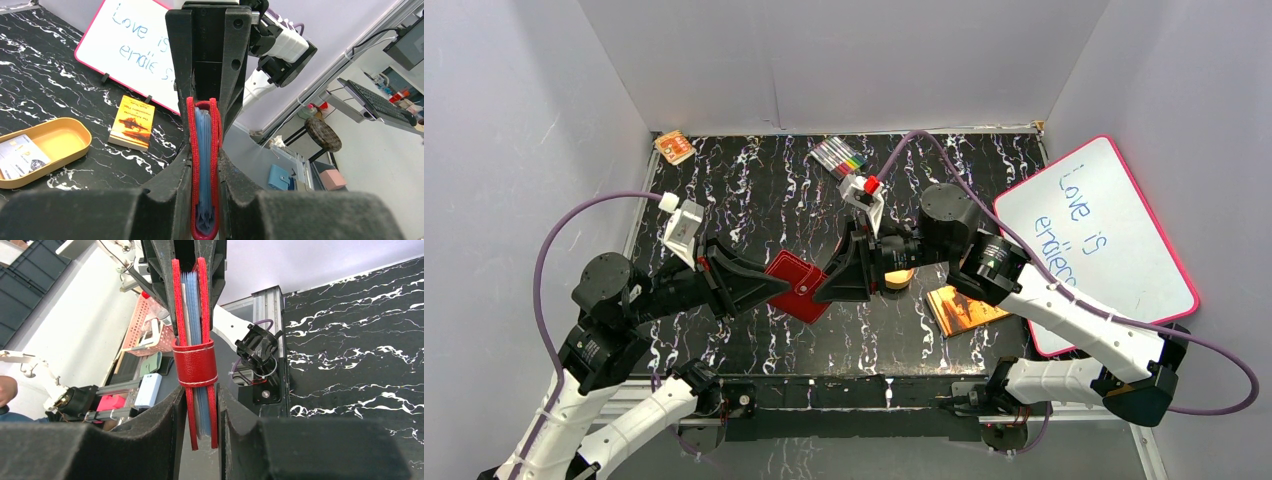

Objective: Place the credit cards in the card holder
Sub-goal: Close the card holder at the center of the board.

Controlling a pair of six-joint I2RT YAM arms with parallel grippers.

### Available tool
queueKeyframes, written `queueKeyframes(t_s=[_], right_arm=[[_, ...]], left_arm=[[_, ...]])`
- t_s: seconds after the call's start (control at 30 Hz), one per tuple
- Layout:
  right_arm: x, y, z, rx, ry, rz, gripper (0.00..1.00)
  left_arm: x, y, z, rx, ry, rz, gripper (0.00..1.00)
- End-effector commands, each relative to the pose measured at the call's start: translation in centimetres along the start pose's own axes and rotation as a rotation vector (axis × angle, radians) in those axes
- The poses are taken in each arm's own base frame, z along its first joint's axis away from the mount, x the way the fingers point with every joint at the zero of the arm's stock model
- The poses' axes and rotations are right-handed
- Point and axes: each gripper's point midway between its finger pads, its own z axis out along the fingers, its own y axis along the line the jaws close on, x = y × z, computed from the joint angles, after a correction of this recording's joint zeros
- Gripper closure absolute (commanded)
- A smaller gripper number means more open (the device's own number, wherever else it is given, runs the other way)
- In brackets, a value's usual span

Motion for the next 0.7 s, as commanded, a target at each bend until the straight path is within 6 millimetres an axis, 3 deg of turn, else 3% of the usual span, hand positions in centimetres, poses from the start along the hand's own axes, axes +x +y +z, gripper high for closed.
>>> queueKeyframes(t_s=[0.0,0.33,0.53,0.6,0.67], right_arm=[[-1.19,1.27,-0.08,-0.051,-0.041,-0.039,0.67],[-1.20,1.55,-0.09,-0.067,-0.048,-0.033,0.70],[-1.16,1.72,0.03,-0.086,-0.052,-0.029,1.00],[-1.24,1.68,0.02,-0.084,-0.061,-0.030,1.00],[-1.50,1.72,-0.05,-0.082,-0.078,-0.040,1.00]], left_arm=[[-0.75,-1.19,-0.13,0.050,-0.028,0.018,1.00],[-0.68,-1.26,-0.20,0.050,-0.027,0.005,1.00],[-0.67,-0.89,-0.16,0.031,-0.032,-0.007,1.00],[-0.75,-0.70,-0.18,0.018,-0.038,-0.010,0.89],[-0.87,-0.72,-0.18,0.016,-0.041,-0.011,0.66]])
